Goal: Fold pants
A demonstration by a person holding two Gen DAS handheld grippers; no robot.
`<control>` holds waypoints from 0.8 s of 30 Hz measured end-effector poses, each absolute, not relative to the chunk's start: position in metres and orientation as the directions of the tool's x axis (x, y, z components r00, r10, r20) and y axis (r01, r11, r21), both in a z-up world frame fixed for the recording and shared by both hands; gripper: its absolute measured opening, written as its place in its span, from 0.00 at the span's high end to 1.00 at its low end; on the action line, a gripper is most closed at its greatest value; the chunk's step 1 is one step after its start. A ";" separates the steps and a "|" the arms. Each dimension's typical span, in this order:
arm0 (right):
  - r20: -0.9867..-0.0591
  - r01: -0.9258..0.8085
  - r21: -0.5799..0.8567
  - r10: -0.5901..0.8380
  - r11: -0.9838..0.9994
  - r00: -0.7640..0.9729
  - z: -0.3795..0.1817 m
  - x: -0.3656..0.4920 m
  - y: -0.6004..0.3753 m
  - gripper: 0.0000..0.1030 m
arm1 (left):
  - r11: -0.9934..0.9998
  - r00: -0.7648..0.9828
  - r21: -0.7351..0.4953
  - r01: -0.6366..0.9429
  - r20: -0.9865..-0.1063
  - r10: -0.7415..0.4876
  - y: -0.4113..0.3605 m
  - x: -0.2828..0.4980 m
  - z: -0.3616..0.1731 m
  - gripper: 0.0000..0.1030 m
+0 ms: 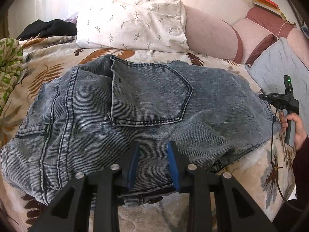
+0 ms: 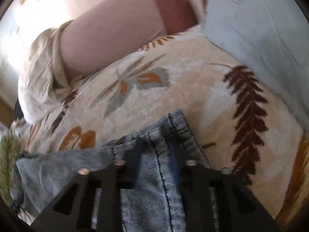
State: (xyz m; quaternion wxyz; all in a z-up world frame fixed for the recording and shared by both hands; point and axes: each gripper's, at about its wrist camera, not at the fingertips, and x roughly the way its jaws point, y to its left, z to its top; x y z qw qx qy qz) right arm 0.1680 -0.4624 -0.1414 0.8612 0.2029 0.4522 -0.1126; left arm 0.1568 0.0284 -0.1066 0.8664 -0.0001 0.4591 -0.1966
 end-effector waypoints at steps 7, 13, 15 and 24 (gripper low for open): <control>-0.823 0.396 0.172 -0.089 0.902 0.562 -0.130 0.163 -0.458 0.91 | 0.929 0.526 -0.191 0.317 -0.780 -0.340 0.033 0.154 -0.094 0.57; -0.794 0.469 0.116 -0.202 0.875 0.573 -0.122 0.160 -0.462 0.91 | 0.928 0.574 -0.177 0.327 -0.743 -0.344 0.036 0.148 -0.080 0.37; -0.788 0.498 0.087 -0.247 0.863 0.564 -0.123 0.158 -0.466 0.91 | 0.927 0.575 -0.155 0.342 -0.746 -0.337 0.033 0.148 -0.083 0.37; -0.781 0.547 0.040 -0.315 0.836 0.539 -0.115 0.141 -0.464 0.83 | 0.925 0.510 -0.177 0.337 -0.791 -0.337 0.033 0.159 -0.098 0.37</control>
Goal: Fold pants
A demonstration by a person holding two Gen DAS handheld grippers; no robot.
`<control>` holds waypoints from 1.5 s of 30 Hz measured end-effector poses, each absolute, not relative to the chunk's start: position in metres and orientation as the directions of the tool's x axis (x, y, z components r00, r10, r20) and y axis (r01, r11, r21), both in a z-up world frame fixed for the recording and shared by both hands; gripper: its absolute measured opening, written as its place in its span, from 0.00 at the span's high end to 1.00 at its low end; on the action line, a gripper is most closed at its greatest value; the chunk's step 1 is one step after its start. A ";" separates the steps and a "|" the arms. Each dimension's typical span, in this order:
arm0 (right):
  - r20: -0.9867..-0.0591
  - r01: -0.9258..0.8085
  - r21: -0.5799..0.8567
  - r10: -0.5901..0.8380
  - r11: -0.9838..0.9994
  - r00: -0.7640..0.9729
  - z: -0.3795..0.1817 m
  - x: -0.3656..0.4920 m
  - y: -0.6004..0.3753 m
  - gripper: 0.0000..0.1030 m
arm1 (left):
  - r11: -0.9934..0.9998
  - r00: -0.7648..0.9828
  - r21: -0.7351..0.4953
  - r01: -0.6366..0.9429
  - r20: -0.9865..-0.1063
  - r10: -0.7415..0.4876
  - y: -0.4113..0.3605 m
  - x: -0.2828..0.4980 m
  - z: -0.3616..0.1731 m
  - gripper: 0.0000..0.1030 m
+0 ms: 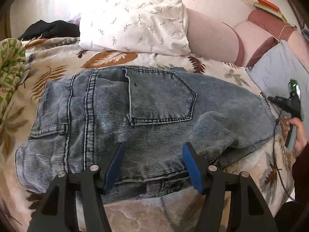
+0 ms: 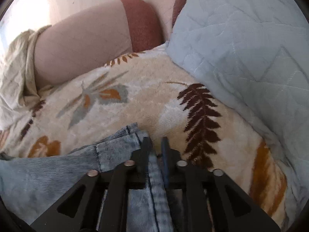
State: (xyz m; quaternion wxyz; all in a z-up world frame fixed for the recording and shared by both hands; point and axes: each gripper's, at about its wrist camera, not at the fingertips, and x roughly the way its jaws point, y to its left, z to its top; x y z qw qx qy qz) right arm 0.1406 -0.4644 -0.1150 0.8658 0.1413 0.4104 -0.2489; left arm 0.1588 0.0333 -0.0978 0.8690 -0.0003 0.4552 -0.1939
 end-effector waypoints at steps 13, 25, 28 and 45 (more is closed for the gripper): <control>-0.791 0.036 0.318 0.245 0.947 0.560 -0.089 0.107 -0.243 0.66 | 0.929 0.582 -0.217 0.298 -0.730 -0.357 0.041 0.155 -0.068 0.45; -0.872 -0.052 0.201 0.203 0.978 0.445 -0.122 0.151 -0.170 0.66 | 0.952 0.486 -0.061 0.299 -0.849 -0.207 0.035 0.158 -0.112 0.84; -0.920 -0.093 0.152 0.175 0.984 0.350 -0.138 0.148 -0.162 0.66 | 0.946 0.473 -0.044 0.320 -0.858 -0.200 0.036 0.154 -0.115 0.86; -0.927 -0.153 0.202 0.239 0.967 0.288 -0.142 0.115 -0.173 0.65 | 0.932 0.452 -0.074 0.354 -0.859 -0.240 0.055 0.146 -0.116 0.90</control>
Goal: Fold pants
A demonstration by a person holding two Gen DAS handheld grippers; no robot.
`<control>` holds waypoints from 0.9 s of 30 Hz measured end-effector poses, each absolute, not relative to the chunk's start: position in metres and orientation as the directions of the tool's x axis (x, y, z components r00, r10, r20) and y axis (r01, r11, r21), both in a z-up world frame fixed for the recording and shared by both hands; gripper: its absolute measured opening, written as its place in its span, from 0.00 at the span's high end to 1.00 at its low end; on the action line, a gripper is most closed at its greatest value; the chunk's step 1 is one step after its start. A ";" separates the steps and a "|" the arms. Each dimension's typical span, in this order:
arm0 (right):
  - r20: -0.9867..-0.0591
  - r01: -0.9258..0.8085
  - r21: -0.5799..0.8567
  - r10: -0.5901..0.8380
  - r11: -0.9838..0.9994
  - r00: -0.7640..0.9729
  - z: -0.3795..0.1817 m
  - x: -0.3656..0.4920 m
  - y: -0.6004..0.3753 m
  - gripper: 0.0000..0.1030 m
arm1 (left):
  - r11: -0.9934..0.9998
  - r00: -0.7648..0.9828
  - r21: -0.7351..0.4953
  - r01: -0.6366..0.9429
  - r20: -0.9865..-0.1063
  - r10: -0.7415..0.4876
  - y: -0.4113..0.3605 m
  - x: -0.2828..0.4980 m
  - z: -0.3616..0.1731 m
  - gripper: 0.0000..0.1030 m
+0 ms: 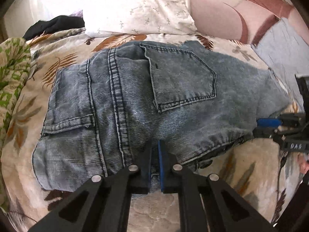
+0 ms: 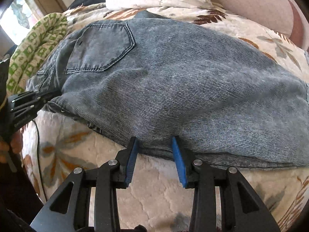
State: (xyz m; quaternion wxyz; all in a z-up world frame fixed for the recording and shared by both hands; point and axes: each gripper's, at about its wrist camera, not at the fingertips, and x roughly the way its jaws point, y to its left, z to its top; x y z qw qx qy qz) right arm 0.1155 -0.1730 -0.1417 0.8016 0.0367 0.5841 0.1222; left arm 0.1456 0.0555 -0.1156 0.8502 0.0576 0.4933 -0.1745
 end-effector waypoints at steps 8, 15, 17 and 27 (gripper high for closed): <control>-0.913 -0.220 0.251 0.306 0.943 0.271 -0.120 0.116 -0.166 0.49 | 0.922 0.493 -0.181 0.343 -0.800 -0.341 0.056 0.142 -0.083 0.90; -0.693 -0.215 0.466 0.504 0.859 0.515 -0.054 0.127 -0.202 0.49 | 0.876 0.525 -0.235 0.422 -0.724 -0.447 0.027 0.138 -0.069 0.84; -0.651 -0.201 0.512 0.529 0.836 0.544 -0.049 0.141 -0.211 0.49 | 0.860 0.519 -0.251 0.444 -0.710 -0.475 0.021 0.140 -0.074 0.77; -0.704 -0.147 0.570 0.573 0.808 0.420 -0.075 0.273 -0.196 0.49 | 0.818 0.379 -0.281 0.503 -0.778 -0.500 0.011 0.153 -0.105 0.77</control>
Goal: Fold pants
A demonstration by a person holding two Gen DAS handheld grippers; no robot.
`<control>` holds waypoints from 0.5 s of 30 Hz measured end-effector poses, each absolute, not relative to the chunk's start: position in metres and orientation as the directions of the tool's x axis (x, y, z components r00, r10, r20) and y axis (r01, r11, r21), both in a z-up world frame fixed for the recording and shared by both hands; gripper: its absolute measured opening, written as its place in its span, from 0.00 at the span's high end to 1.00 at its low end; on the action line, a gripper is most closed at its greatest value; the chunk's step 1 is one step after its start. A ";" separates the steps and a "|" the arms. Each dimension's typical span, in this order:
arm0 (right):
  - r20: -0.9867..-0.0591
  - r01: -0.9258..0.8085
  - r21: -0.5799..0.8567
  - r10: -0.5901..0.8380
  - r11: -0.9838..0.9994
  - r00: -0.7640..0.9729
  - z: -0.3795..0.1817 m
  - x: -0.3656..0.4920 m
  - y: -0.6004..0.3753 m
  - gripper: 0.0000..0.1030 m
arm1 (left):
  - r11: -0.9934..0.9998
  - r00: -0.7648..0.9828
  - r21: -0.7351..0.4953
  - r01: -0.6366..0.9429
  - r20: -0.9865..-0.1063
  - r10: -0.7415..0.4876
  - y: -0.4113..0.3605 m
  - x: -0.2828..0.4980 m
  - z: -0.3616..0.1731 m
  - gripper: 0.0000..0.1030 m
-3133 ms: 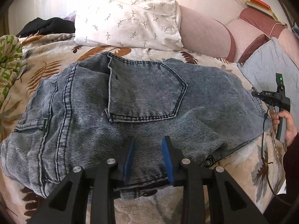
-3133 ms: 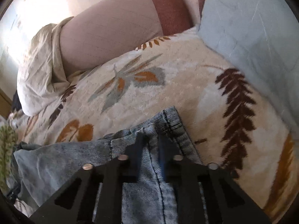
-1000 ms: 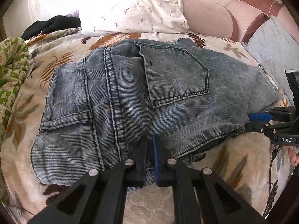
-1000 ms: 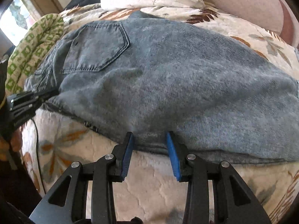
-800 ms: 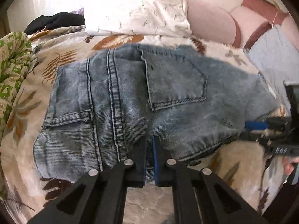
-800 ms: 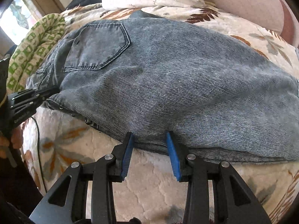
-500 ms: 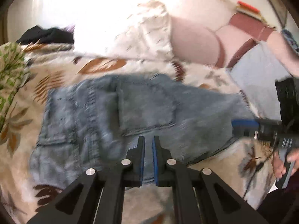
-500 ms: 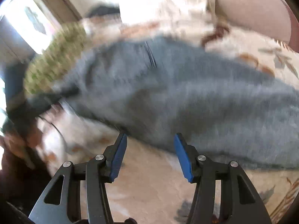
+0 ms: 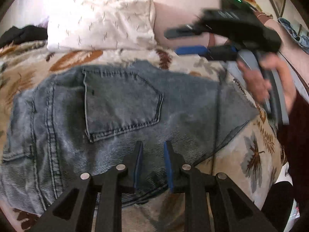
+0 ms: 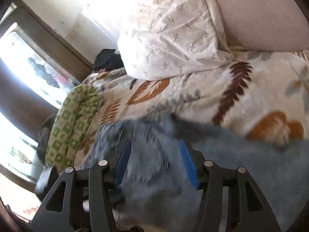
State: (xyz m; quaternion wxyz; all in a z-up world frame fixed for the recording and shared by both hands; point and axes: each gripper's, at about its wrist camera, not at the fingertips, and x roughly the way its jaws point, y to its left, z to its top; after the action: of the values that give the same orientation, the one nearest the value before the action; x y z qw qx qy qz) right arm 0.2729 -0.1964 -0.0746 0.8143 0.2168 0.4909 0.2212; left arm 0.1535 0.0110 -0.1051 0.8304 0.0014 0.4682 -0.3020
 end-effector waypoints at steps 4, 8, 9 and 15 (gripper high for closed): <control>-0.745 -0.106 0.585 0.585 0.804 0.321 -0.104 0.314 -0.190 0.52 | 0.819 0.349 -0.262 0.510 -0.807 -0.476 0.007 0.154 -0.117 0.83; -0.780 -0.114 0.568 0.578 0.815 0.239 -0.125 0.328 -0.181 0.52 | 0.816 0.344 -0.259 0.516 -0.810 -0.475 0.006 0.155 -0.118 0.83; -0.787 -0.120 0.563 0.574 0.818 0.224 -0.128 0.330 -0.179 0.52 | 0.816 0.341 -0.261 0.515 -0.812 -0.474 0.007 0.156 -0.119 0.83; -0.786 -0.145 0.582 0.599 0.800 0.152 -0.137 0.341 -0.173 0.52 | 0.821 0.339 -0.256 0.511 -0.817 -0.466 0.005 0.157 -0.122 0.82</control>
State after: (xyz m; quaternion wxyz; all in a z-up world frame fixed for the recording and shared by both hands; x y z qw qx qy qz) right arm 0.3407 -0.1734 -0.1369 0.7351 0.1892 0.5998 0.2529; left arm 0.1566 0.0049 -0.1216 0.8180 0.0226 0.4912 -0.2985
